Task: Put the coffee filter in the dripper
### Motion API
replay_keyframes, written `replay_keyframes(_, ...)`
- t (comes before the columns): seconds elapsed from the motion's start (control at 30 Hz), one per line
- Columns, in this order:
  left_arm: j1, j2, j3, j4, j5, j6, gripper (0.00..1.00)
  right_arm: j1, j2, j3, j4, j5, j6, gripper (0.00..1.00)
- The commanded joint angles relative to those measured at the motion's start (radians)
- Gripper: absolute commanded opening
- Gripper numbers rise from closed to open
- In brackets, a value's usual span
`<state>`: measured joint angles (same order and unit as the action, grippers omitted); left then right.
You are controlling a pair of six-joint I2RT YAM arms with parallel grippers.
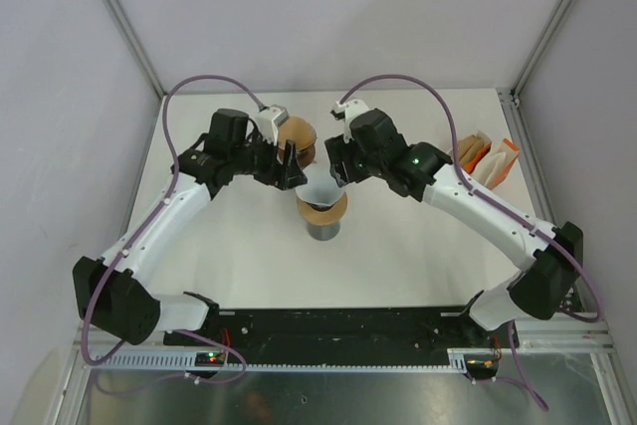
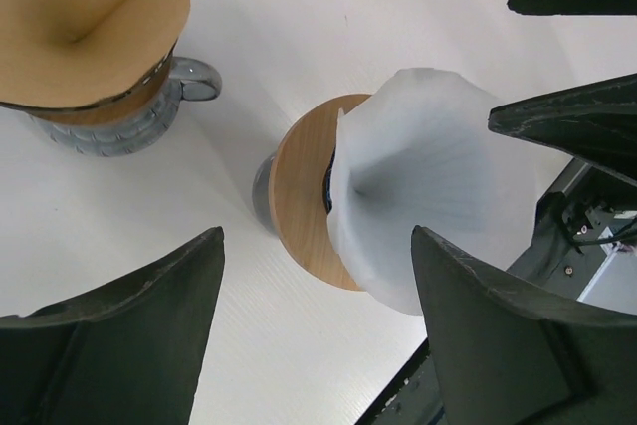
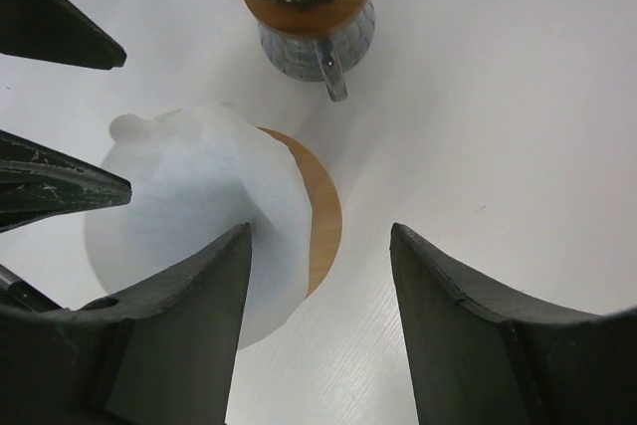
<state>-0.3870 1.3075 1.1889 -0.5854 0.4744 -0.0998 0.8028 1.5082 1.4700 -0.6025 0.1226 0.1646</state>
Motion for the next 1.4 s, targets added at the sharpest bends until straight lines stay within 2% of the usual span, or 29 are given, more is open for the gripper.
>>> replay_keyframes(0.0, 0.000, -0.045, 0.060, 0.020, -0.016, 0.037, 0.81, -0.012, -0.074, 0.015, 0.046, 0.007, 0.002, 0.63)
replay_keyframes(0.17, 0.062, -0.064, 0.072, 0.032, -0.073, 0.062, 0.84, -0.065, -0.155, -0.035, 0.047, 0.082, 0.011, 0.64)
replay_keyframes(0.3, 0.156, -0.090, 0.022, 0.104, -0.129, 0.072, 0.84, -0.142, -0.247, -0.131, 0.083, 0.114, 0.036, 0.64)
replay_keyframes(0.53, 0.306, -0.182, -0.164, 0.293, -0.231, 0.082, 0.85, -0.270, -0.423, -0.379, 0.217, 0.202, 0.031, 0.65)
replay_keyframes(0.73, 0.379, -0.207, -0.377, 0.500, -0.351, 0.115, 0.85, -0.421, -0.559, -0.605, 0.382, 0.132, 0.039, 0.66)
replay_keyframes(0.9, 0.442, -0.236, -0.556, 0.693, -0.376, 0.109, 0.87, -0.512, -0.595, -0.732, 0.460, 0.072, 0.041, 0.66)
replay_keyframes(1.1, 0.461, -0.232, -0.741, 0.913, -0.350, 0.136, 0.89, -0.553, -0.611, -0.830, 0.523, 0.042, 0.027, 0.67)
replay_keyframes(1.37, 0.471, -0.193, -0.825, 1.039, -0.287, 0.120, 0.96, -0.576, -0.651, -0.944, 0.624, 0.013, -0.010, 0.68)
